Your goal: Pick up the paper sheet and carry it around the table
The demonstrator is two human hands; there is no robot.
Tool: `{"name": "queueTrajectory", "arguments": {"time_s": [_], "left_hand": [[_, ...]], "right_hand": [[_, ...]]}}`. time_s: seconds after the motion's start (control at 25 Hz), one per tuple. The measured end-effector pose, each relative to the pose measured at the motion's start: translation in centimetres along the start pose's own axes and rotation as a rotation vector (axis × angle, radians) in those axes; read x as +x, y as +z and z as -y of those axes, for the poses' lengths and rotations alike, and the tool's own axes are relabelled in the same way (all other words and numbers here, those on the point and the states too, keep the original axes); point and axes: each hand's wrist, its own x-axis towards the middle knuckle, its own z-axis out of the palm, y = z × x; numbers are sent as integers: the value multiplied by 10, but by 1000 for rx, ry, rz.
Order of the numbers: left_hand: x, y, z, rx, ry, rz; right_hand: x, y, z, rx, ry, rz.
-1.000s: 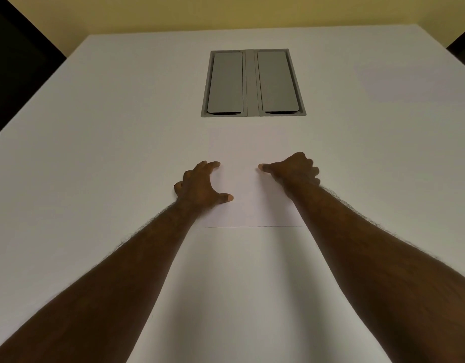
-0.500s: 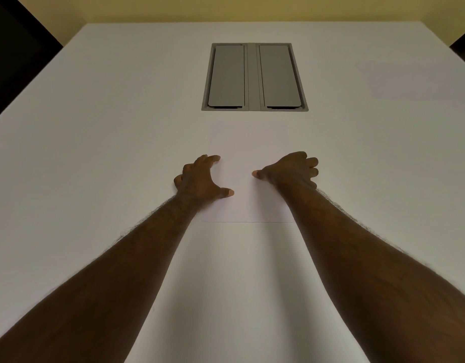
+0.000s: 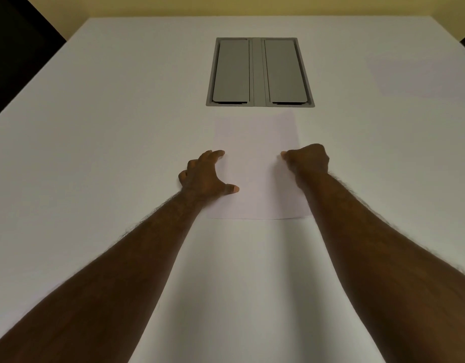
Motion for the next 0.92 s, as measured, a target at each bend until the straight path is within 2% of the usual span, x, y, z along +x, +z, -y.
{"name": "queueTrajectory", "arguments": {"time_s": [0.16, 0.24, 0.36, 0.44, 0.56, 0.68, 0.92], "left_hand": [[-1, -2, -3, 24, 6, 4], [-7, -5, -7, -55, -17, 9], [-19, -20, -12, -600, -205, -55], [-35, -40, -15, -834, -320, -112], [-73, -76, -22, -894, -241, -214], [-129, -115, -28, -936, -124, -250], [-276, -187, -34, -870, -86, -466]], "right_hand": [[11, -6, -16, 55, -252, 12], [2, -11, -28, 205, -351, 52], [-19, -27, -42, 480, -347, 145], [-34, -43, -46, 569, -335, 210], [-68, -73, -37, 676, -325, 322], [-113, -107, -23, 725, -325, 391], [-222, -180, -6, 621, -515, 471]]}}
